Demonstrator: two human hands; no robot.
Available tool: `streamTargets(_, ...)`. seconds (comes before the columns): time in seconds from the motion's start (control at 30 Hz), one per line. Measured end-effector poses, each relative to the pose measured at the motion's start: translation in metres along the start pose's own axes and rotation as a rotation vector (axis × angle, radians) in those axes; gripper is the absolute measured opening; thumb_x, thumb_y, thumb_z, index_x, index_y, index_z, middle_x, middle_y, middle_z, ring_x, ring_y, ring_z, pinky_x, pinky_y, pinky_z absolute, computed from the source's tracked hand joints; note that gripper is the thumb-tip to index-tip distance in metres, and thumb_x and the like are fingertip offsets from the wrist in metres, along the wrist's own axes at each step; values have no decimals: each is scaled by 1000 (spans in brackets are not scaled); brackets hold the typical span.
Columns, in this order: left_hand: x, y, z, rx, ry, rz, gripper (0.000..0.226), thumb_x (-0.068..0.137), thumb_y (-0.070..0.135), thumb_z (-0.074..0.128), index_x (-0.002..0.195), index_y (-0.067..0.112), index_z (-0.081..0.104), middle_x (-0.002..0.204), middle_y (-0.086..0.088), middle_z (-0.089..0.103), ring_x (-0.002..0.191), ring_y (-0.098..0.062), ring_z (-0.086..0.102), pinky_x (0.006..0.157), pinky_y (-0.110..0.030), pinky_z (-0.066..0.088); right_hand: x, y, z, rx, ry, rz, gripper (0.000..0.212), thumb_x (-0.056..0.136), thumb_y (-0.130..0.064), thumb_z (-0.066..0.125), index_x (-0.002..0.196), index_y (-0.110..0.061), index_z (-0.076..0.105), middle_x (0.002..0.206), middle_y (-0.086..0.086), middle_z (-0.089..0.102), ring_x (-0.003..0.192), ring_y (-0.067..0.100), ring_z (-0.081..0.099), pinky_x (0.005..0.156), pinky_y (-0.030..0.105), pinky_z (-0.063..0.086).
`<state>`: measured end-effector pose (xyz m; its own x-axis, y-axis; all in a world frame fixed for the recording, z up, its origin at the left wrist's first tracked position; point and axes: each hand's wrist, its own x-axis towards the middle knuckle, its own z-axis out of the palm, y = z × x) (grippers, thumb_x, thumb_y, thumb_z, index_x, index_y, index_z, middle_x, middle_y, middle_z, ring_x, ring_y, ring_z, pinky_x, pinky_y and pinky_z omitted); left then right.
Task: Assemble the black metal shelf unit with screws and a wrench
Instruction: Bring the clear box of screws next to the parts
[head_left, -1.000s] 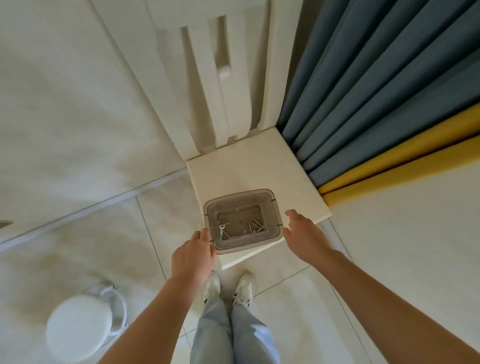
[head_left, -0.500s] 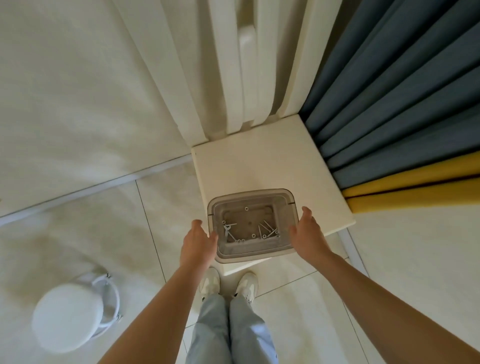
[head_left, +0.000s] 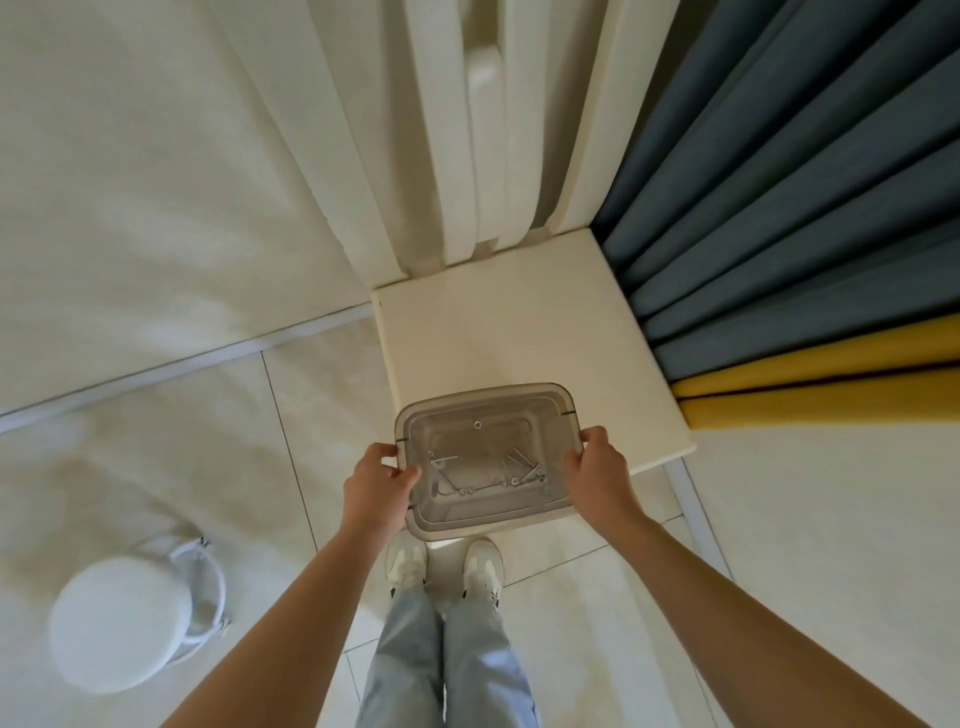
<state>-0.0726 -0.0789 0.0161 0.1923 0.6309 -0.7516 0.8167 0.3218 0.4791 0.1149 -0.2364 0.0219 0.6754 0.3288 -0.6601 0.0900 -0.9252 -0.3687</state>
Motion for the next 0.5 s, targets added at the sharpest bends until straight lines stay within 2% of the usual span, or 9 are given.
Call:
streamTargets(0.17, -17, -1, -10, -11, 21, 8, 28, 94, 17, 68, 119, 13, 58, 82, -7, 69, 75, -27, 72, 76, -46, 62, -16, -5, -8, -35, 1, -54, 12, 101, -16, 46, 111, -9, 44, 94, 9, 60, 79, 25, 63, 69, 45, 57)
streamTargets(0.3, -38, -3, -24, 4, 45, 44, 19, 94, 18, 67, 112, 14, 59, 75, -10, 69, 76, -33, 71, 75, -51, 61, -33, -15, -15, -55, 23, -128, 15, 101, -15, 46, 114, -8, 46, 88, 8, 61, 73, 23, 61, 61, 39, 53)
streamTargets(0.5, -85, -17, -58, -58, 154, 76, 22, 94, 11, 64, 115, 15, 59, 75, -2, 62, 74, -35, 70, 73, -51, 61, -76, -48, -32, -151, 31, -297, 20, 100, -17, 47, 119, -8, 46, 94, 10, 63, 77, 27, 62, 67, 44, 55)
